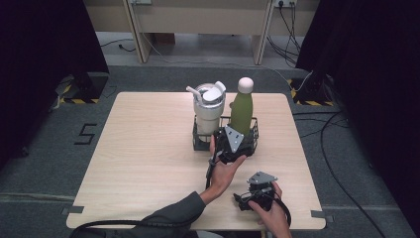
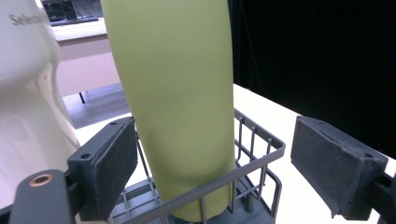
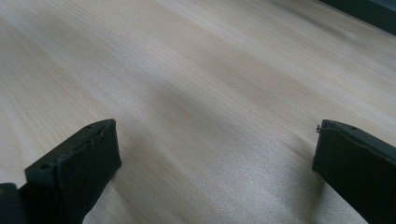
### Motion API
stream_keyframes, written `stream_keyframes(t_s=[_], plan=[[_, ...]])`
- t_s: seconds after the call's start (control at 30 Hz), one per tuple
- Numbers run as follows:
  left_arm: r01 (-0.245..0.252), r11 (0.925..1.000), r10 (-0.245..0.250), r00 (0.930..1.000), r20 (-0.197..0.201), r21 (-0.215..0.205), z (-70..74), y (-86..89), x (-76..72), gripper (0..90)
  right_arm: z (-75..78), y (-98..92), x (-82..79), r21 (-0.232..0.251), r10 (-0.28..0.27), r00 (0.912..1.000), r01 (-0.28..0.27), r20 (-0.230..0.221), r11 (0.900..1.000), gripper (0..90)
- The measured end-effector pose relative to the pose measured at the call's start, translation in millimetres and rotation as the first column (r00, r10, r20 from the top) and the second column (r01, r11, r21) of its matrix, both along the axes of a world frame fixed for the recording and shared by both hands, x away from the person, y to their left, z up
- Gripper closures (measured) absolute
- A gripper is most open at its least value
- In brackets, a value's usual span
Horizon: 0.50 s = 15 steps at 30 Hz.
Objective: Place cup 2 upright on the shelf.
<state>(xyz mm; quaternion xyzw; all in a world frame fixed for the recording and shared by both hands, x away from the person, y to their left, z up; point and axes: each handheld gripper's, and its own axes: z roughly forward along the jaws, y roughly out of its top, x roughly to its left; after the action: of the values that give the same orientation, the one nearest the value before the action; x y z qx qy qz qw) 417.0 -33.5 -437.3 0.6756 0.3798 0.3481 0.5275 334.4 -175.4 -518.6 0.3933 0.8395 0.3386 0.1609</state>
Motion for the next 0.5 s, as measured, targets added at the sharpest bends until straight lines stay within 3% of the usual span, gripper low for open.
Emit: stream_keyframes(t_s=[0.5], plan=[[0.031,0.9990,-0.031,0.9994,-0.016,-0.033,7.4,30.6,-9.7,14.5,-0.1,-0.3,0.4,-0.001,0.002,1.0000,-0.002,0.003,1.000,0.9]])
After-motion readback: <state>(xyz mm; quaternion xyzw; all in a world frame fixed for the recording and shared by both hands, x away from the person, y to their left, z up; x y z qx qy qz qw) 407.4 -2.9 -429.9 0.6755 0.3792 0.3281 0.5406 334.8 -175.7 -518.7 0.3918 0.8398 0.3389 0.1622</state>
